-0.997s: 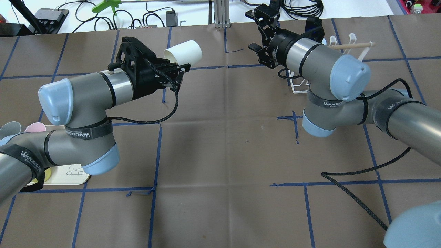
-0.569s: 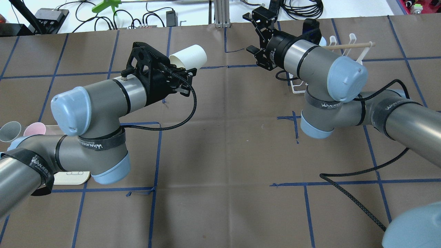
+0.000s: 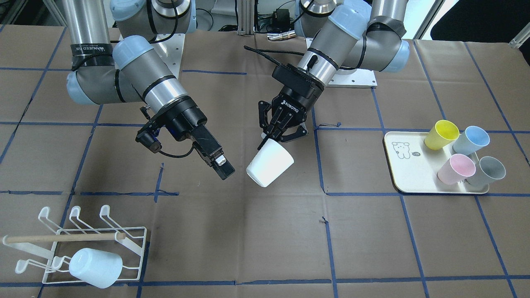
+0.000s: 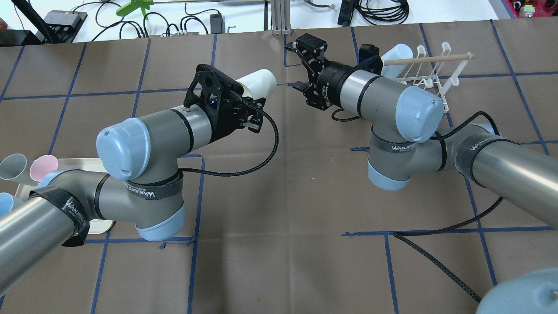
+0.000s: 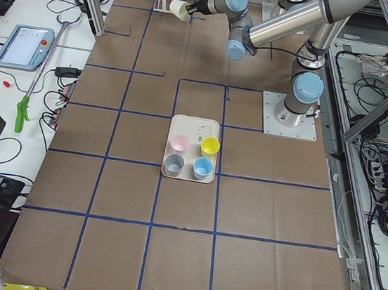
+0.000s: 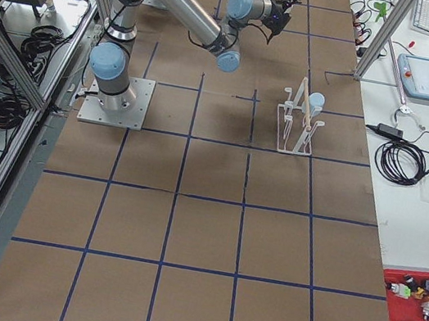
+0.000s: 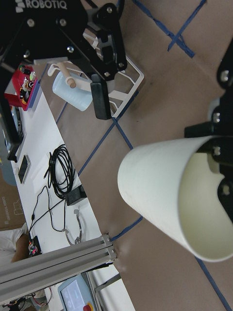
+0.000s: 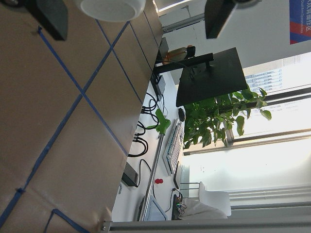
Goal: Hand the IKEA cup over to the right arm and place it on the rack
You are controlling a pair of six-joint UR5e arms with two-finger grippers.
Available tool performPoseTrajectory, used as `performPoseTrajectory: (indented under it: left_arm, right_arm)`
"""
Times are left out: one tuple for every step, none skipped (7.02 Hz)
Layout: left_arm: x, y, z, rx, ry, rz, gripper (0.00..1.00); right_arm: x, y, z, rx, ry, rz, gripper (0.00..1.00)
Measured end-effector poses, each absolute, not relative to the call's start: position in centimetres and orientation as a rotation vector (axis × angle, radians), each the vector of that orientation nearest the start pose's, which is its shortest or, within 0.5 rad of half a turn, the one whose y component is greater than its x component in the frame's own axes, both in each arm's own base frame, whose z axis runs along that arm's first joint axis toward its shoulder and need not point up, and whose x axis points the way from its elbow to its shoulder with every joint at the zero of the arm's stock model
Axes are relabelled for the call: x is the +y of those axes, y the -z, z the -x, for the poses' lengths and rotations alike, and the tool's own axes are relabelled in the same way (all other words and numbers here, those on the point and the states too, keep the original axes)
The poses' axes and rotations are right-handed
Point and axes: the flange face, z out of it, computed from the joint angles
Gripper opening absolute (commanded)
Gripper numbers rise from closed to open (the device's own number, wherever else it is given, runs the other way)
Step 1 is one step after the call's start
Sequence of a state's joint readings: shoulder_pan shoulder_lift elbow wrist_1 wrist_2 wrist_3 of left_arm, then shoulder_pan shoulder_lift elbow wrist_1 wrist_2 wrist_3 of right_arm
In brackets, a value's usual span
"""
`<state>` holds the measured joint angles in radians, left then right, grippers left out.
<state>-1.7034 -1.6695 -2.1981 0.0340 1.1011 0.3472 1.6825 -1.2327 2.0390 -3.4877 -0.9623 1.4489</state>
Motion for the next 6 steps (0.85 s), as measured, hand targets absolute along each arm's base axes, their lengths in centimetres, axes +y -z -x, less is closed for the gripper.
performPoseTrajectory:
  left_arm:
    - [-44.0,-34.2,24.0,2.932,1.525,-1.082,0.00]
    - [-44.1,-33.9,24.1,2.932,1.526,-1.087,0.00]
    - [-44.1,-33.7,24.2,2.931,1.530,-1.091,0.00]
    - [-44.1,-33.5,24.2,2.930,1.535,-1.094,0.00]
    - [-44.0,-33.5,24.2,2.932,1.539,-1.101,0.00]
    - [-44.0,-33.5,24.3,2.934,1.544,-1.106,0.00]
  right_arm:
    - [-50.4,-33.0,-25.1,1.762,0.372,-0.893,0.98]
    - [-50.4,-32.6,-25.4,1.772,0.325,-0.891,0.95]
    - [-50.2,-32.2,-25.5,1.778,0.291,-0.891,0.96]
    - [-49.9,-31.6,-25.5,1.782,0.274,-0.899,0.96]
    - [-49.6,-31.0,-25.4,1.786,0.268,-0.912,0.96]
    - [-49.3,-30.5,-25.3,1.791,0.267,-0.928,0.96]
